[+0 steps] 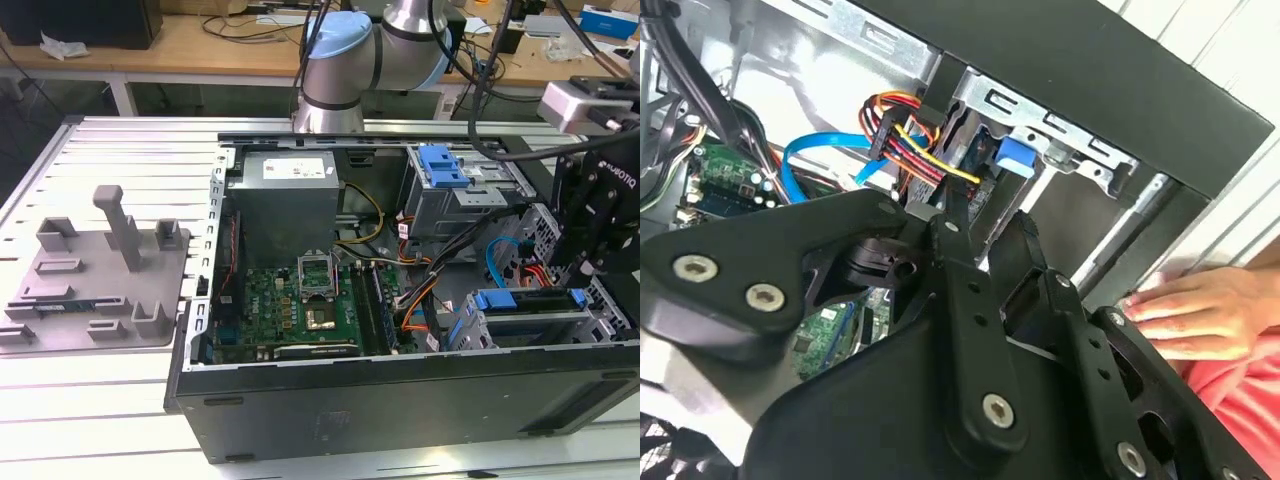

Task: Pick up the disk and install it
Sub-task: 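Insert the first disk wire, then insert the second disk wire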

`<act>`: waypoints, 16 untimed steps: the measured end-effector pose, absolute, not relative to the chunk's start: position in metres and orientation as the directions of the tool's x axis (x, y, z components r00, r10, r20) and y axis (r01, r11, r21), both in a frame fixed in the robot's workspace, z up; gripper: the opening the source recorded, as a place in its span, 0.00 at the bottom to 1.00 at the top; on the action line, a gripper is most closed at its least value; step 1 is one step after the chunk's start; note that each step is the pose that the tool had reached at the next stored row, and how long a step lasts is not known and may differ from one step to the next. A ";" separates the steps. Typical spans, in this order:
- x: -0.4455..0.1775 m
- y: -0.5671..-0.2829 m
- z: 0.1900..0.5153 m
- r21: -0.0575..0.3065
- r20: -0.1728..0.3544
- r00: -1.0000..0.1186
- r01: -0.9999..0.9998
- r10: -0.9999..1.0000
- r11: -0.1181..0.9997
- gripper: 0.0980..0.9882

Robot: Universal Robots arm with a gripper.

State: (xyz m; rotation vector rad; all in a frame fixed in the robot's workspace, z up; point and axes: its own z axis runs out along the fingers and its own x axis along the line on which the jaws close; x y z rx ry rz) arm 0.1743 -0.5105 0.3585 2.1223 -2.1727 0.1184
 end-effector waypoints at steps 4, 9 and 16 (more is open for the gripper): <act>0.174 -0.511 0.359 0.016 0.128 -0.022 -1.000 -0.992 0.024 0.30; 0.174 -0.511 0.359 0.016 0.128 -0.022 -1.000 -0.991 0.024 0.30; 0.174 -0.506 0.359 0.015 0.133 -0.022 -1.000 -0.991 0.024 0.30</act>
